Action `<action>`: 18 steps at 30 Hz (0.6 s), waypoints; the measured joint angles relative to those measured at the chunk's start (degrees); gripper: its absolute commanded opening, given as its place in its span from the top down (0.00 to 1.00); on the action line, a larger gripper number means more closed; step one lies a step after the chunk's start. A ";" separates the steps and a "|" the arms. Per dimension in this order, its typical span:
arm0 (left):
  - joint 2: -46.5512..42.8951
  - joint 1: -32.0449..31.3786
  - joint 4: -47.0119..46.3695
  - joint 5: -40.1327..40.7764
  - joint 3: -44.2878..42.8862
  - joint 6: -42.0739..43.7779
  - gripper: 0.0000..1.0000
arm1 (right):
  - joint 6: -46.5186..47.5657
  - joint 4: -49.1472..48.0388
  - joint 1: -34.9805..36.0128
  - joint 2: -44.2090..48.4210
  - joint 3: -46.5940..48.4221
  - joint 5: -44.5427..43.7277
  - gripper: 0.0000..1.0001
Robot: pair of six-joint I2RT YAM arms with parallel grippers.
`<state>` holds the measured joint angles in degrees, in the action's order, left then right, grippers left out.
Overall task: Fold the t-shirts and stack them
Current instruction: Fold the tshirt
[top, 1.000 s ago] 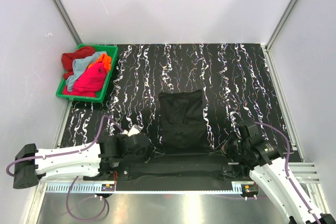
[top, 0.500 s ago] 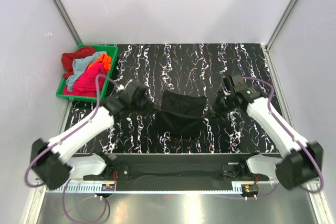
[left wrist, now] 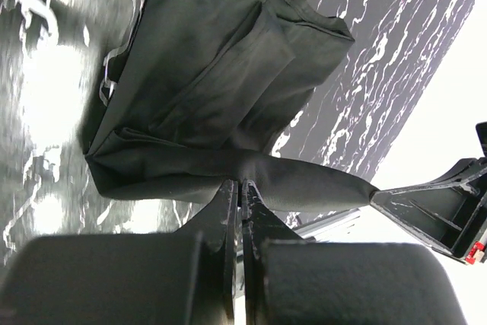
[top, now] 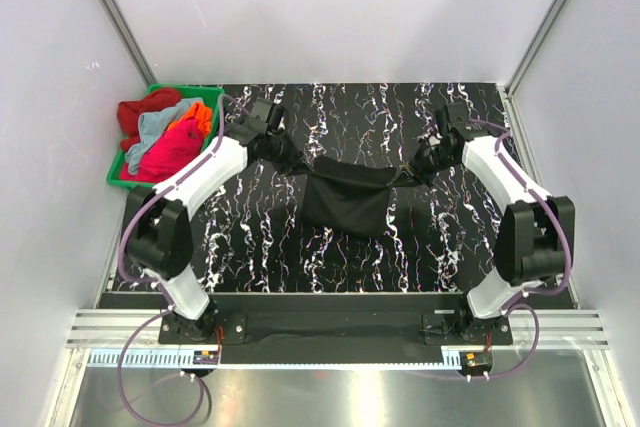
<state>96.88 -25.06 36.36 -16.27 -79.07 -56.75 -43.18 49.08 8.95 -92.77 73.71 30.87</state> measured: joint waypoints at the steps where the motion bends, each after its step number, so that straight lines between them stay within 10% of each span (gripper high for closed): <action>1: 1.29 0.26 0.00 -0.46 -1.03 0.61 1.00 | 0.22 -0.04 -0.15 -1.03 0.61 0.35 1.00; 12: 6.78 1.42 -0.26 -4.50 -5.88 2.82 1.00 | 1.64 0.17 -1.09 -5.77 3.91 4.13 1.00; 18: -5.29 1.44 -1.53 -5.44 6.78 2.75 1.00 | 3.23 1.51 -0.87 0.24 -0.79 4.83 1.00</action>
<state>91.59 -23.62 34.83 -21.71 -72.29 -54.00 -39.94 50.59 8.08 -92.53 72.93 35.70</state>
